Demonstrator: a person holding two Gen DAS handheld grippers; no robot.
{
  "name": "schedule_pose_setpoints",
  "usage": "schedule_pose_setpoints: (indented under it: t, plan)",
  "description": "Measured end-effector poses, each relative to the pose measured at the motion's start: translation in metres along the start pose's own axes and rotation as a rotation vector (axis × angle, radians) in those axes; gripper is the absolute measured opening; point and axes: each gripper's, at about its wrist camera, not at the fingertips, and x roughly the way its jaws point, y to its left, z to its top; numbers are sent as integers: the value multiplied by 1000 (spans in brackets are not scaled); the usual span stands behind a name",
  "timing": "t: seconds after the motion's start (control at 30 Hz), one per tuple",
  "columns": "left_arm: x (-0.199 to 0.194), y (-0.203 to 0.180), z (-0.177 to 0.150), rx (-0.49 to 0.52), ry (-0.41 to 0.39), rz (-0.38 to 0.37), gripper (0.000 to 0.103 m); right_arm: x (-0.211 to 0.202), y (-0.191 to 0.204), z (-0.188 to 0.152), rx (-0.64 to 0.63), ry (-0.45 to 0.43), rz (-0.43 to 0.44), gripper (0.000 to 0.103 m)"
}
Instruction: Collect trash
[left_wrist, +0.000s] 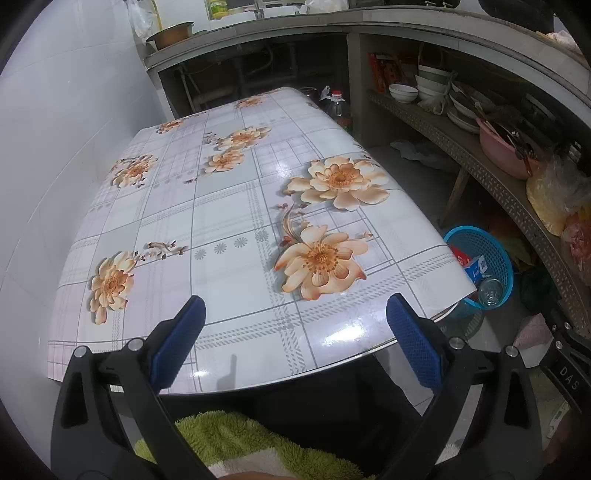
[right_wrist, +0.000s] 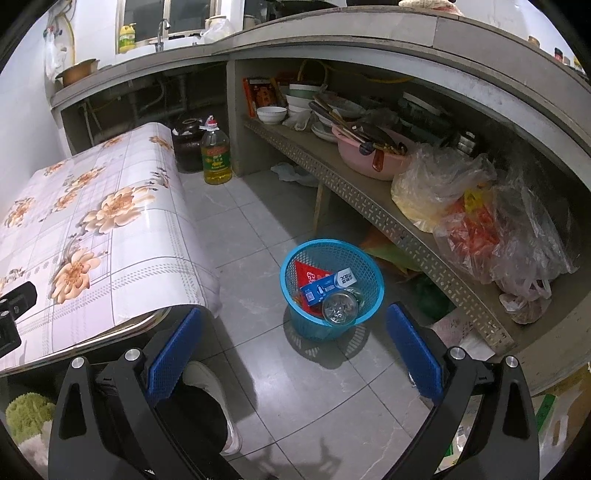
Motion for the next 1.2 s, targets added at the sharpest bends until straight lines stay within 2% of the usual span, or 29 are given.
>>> schedule_pose_setpoints:
  t: [1.2]
  plan:
    - [5, -1, -1, 11, 22, -4, 94, -3, 0, 2, 7, -8, -9, 96]
